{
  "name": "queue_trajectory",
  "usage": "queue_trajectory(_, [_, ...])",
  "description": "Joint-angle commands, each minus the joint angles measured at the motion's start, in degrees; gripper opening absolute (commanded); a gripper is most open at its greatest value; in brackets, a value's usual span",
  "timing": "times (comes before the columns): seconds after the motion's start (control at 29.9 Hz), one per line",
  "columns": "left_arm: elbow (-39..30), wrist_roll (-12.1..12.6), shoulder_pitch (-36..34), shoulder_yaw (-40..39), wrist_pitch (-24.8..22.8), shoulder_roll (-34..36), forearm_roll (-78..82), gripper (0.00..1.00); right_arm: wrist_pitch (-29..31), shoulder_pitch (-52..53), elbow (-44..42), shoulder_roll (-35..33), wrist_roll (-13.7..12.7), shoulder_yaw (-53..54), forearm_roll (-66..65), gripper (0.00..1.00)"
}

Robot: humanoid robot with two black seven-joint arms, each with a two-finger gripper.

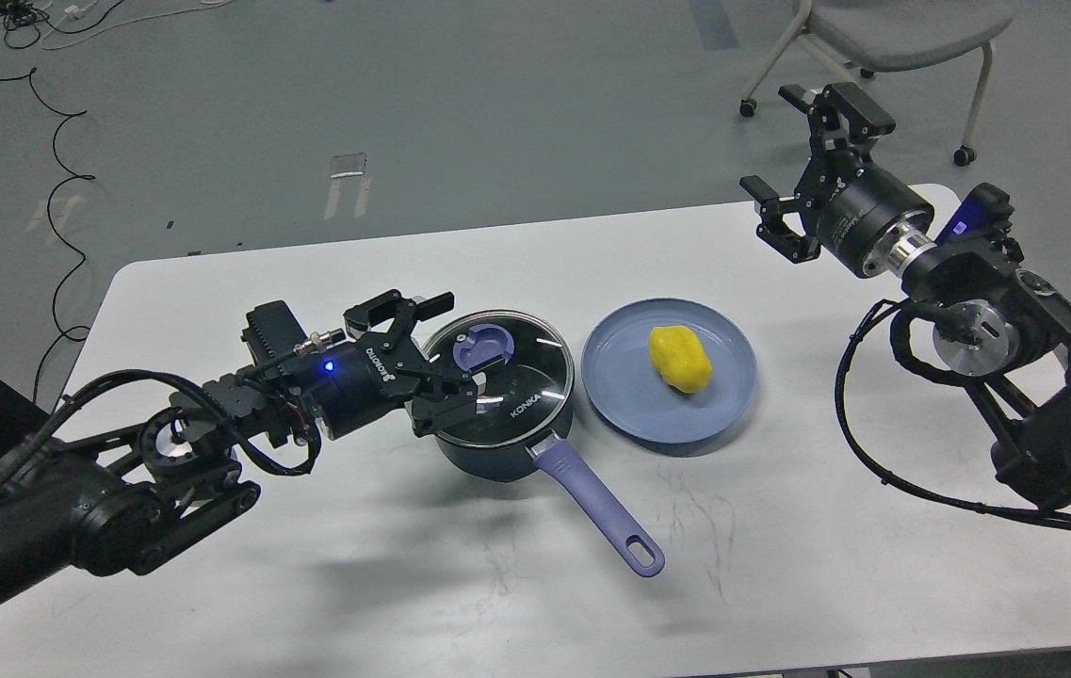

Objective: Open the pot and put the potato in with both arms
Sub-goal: 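Move the left gripper over the pot lid's blue knob, then close the left gripper on the blue lid knob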

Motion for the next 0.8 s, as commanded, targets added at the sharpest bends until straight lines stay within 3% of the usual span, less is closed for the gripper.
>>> queue_trajectory(0.0, [0.37,-0.01,-0.15,0.01,-0.05,-0.15,0.02,0.98,0.0,0.0,0.0,-0.04,0.0,0.0,0.0,1.0])
queue_trajectory(0.77, [0.72,-0.01,0.03,2.03,-0.05,-2.09,-0.07,0.98,0.0,-0.35,-0.08,-0.04,0.0,0.0,0.0,1.0])
